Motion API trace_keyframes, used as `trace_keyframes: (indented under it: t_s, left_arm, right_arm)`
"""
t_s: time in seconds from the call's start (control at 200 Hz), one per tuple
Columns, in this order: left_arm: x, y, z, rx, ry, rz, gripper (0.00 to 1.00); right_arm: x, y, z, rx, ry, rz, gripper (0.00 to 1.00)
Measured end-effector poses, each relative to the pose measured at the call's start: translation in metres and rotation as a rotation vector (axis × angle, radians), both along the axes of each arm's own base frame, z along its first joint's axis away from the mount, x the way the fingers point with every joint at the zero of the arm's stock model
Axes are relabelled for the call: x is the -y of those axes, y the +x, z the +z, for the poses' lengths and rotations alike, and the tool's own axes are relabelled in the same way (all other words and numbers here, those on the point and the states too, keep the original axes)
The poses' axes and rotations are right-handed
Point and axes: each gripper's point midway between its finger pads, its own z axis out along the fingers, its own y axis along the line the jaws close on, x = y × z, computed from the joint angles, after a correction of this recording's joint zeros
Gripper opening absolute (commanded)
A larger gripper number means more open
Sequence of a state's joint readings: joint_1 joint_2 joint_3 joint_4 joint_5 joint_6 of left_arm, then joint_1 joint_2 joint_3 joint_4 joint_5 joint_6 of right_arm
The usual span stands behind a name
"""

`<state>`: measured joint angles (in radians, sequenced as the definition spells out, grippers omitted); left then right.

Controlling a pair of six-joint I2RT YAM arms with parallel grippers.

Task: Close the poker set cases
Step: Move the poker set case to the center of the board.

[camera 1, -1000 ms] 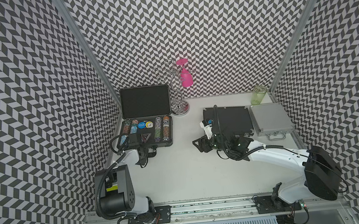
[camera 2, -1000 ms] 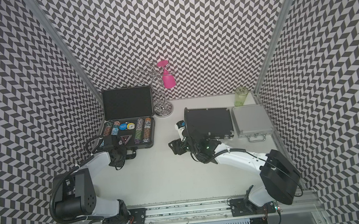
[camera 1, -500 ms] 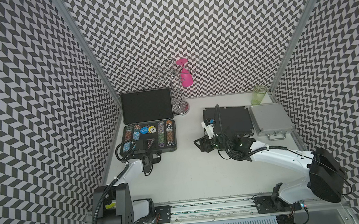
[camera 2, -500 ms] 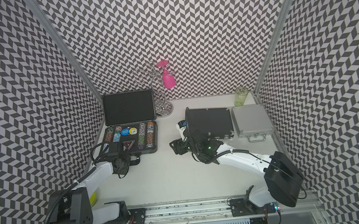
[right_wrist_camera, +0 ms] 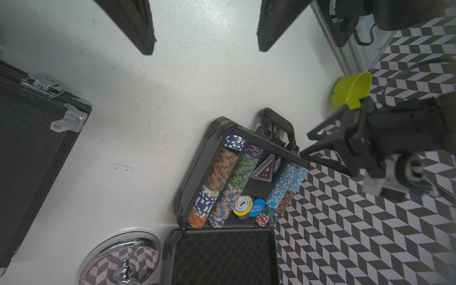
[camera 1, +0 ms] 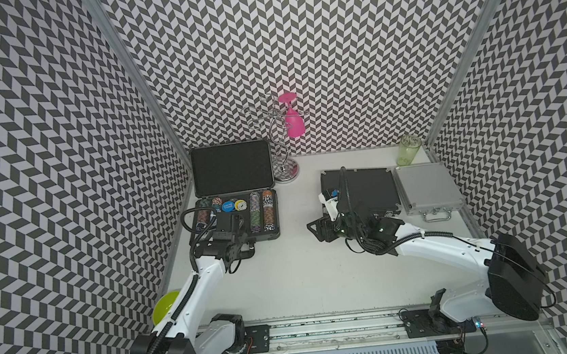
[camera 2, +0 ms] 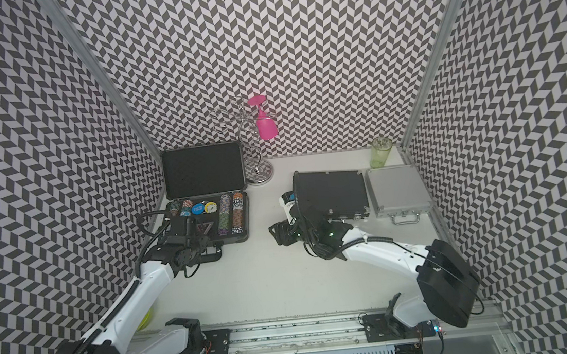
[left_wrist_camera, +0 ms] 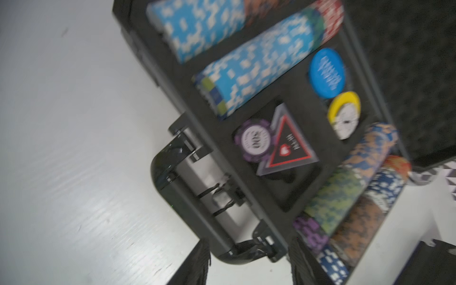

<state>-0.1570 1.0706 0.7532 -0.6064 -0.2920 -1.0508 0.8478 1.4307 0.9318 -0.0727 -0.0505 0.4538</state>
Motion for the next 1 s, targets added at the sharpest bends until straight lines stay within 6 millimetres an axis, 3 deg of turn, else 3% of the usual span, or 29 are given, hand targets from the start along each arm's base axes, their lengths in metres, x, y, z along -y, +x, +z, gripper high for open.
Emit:
trace_keyframes:
  t_s: [0.12, 0.185, 0.315, 0.415, 0.586, 0.721, 0.886, 1.001]
  left_arm:
    - [0.004, 0.025, 0.023, 0.031, 0.085, -0.11, 0.6]
    - [0.006, 0.039, 0.027, 0.021, 0.143, -0.164, 0.66]
    - [-0.001, 0.071, 0.033, -0.011, 0.247, -0.233, 0.68]
    - [-0.023, 0.097, 0.038, -0.028, 0.291, -0.219, 0.69]
    - [-0.079, 0.128, 0.033, -0.076, 0.343, -0.123, 0.7]
    - [-0.123, 0.129, 0.01, -0.152, 0.345, -0.036, 0.7]
    - [-0.175, 0.101, -0.002, -0.201, 0.31, 0.095, 0.69]
    - [-0.175, 0.085, 0.01, -0.172, 0.309, 0.124, 0.7]
  right_arm:
    - [-0.001, 0.0, -0.009, -0.016, -0.017, 0.001, 0.67]
    - [-0.001, 0.001, -0.011, -0.019, -0.021, 0.001, 0.67]
    - [-0.001, 0.001, -0.012, -0.02, -0.024, -0.001, 0.67]
    - [-0.002, 0.001, -0.015, -0.024, -0.026, 0.0, 0.67]
    - [-0.007, 0.002, -0.021, -0.032, -0.022, 0.011, 0.66]
    - [-0.021, 0.007, -0.03, -0.05, -0.014, 0.014, 0.61]
    - [-0.058, 0.028, -0.033, -0.07, 0.008, 0.007, 0.58]
    - [-0.087, 0.043, -0.034, -0.08, 0.039, -0.004, 0.56]
